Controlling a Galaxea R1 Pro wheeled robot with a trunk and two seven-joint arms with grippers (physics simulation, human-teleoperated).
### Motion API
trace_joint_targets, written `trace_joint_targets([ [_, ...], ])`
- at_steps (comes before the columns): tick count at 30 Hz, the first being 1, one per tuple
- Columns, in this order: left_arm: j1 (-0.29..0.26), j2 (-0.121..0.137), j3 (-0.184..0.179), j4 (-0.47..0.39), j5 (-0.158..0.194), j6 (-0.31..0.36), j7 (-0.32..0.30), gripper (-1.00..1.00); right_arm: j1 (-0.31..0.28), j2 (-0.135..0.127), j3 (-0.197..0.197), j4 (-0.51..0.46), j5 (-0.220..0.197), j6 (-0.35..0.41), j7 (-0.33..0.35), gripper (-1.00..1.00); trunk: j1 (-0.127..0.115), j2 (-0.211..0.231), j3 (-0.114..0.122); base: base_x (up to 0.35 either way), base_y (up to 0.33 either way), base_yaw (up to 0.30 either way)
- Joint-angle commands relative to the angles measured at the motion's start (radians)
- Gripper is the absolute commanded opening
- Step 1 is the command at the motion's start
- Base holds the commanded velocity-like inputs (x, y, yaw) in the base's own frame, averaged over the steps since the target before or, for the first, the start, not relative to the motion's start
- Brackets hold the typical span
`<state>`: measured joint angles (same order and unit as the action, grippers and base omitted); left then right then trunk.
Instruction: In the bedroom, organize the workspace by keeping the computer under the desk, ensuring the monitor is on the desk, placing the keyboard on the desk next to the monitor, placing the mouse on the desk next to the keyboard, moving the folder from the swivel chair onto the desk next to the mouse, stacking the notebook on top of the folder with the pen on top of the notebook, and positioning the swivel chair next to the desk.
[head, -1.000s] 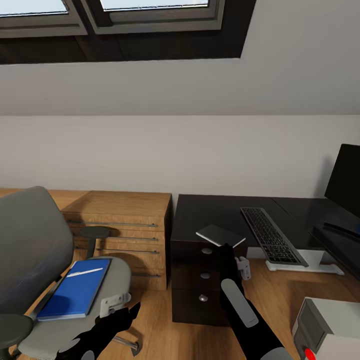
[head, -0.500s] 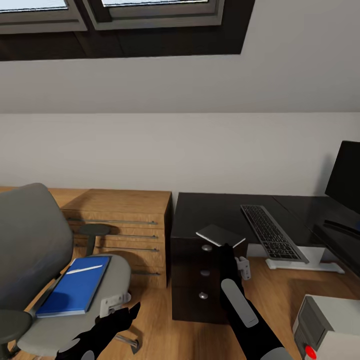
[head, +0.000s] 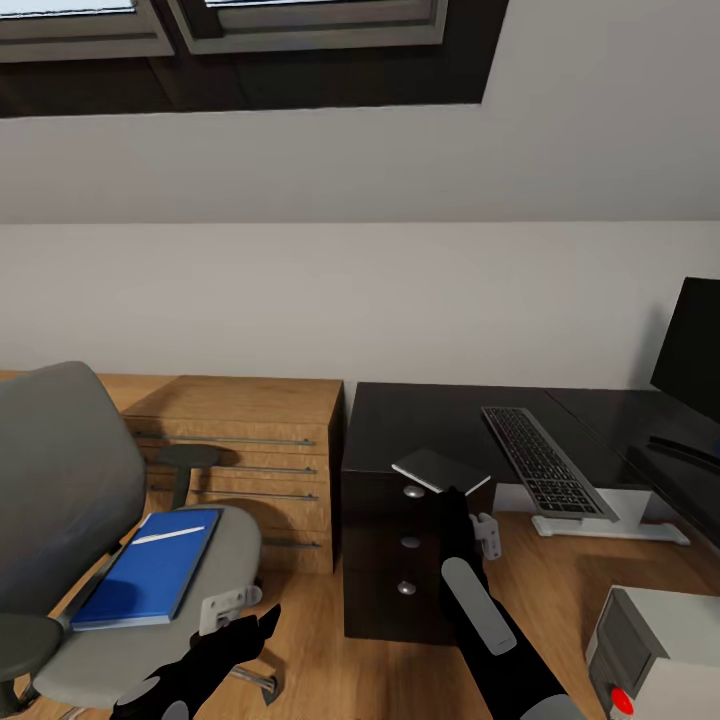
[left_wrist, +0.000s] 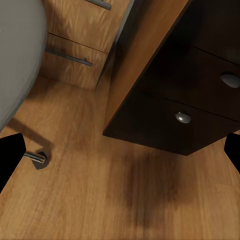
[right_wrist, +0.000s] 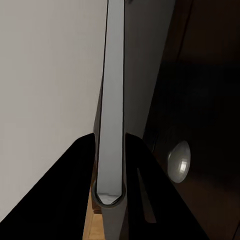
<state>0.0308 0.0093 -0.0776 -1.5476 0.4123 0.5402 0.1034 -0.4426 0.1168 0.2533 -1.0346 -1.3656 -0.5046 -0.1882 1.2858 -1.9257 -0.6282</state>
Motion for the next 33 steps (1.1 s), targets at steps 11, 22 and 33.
trace_joint_targets([
  [11,0.000,0.001,-0.001,-0.002,0.011,0.003,0.009,1.00,-0.001,0.000,0.001,-0.001,-0.006,-0.006,-0.001,-1.00,0.000,0.000,-0.001,0.000,0.000,0.000],
  [22,0.000,0.001,-0.002,-0.002,0.010,0.003,0.008,1.00,-0.001,0.002,0.003,0.001,-0.006,-0.007,-0.001,-1.00,0.000,0.000,-0.001,0.116,0.000,0.000],
  [33,0.000,0.001,-0.002,-0.002,0.010,0.003,0.007,1.00,-0.001,0.001,0.003,0.011,-0.006,-0.006,-0.001,-1.00,0.000,0.000,-0.001,0.058,0.000,0.000],
])
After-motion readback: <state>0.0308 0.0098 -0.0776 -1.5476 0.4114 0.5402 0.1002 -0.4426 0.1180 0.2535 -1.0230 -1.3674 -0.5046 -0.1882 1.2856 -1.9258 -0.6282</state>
